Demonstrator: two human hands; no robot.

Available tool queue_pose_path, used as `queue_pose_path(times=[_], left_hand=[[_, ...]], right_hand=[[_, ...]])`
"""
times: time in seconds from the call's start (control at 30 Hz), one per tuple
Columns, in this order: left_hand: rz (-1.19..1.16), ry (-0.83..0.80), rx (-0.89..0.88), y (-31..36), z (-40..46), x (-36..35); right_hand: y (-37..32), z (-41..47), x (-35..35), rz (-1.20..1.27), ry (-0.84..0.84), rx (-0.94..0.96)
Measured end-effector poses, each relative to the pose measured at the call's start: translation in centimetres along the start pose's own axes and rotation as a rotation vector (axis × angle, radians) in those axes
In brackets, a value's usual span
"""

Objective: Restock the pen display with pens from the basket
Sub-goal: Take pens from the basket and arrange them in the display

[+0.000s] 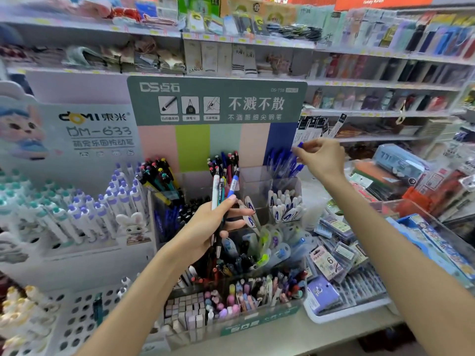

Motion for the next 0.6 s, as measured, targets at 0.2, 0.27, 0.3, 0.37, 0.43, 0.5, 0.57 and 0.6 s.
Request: queue_pose_path(times=[0.2, 0.27, 0.3, 0.37, 0.43, 0.5, 0.57, 0.6], left_hand=[[-0.01, -0.008, 0.011, 0.2, 0.3, -0.1], [0.006, -0.02, 0.007, 0.2, 0.4, -0.3], [0.008, -0.026, 0.003, 0.2, 0.4, -0.5], [0.004, -0.039, -0.007, 0.2, 0.6, -0.6], [0.005, -0.043, -0.021, 0.2, 0.7, -0.6], [0.01, -0.044, -0.035, 0.2, 0.7, -0.6], [0.013, -0.048, -0.05, 0.3, 0.6, -0.4], [0.016, -0.048, -0.054, 0.3, 0.6, -0.4]], right_hand=[[-0.9, -0.6, -1.7, -0.336, 0.001, 0.037], [-0.6, -0.4, -2.3, -0.407, -0.032, 0.043], [-0.4, -0.3, -2.4, -0.419, -0.033, 0.038], [-0.5, -0.2, -2.4, -0.453, -0.005, 0.057], [-1.1, -0.4, -2.3, -0.497, 0.035, 0.108], [-1.5, -0.8, -2.3, -0.498, 0.075, 0.143], [-2.0, -1.6, -2.1, -0.431, 0.115, 0.175], [-2.4, -2.3, -2.0, -0.363, 0.132, 0.206]])
Point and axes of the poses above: each hand's wrist, its own z-axis towards the middle knuckle, its own x-axis out of the back of the hand, y = z × x, the point moved 8 cm from there along z, towards the middle knuckle, and after that the axes turned 4 degrees about -y, right-handed, at the moved point
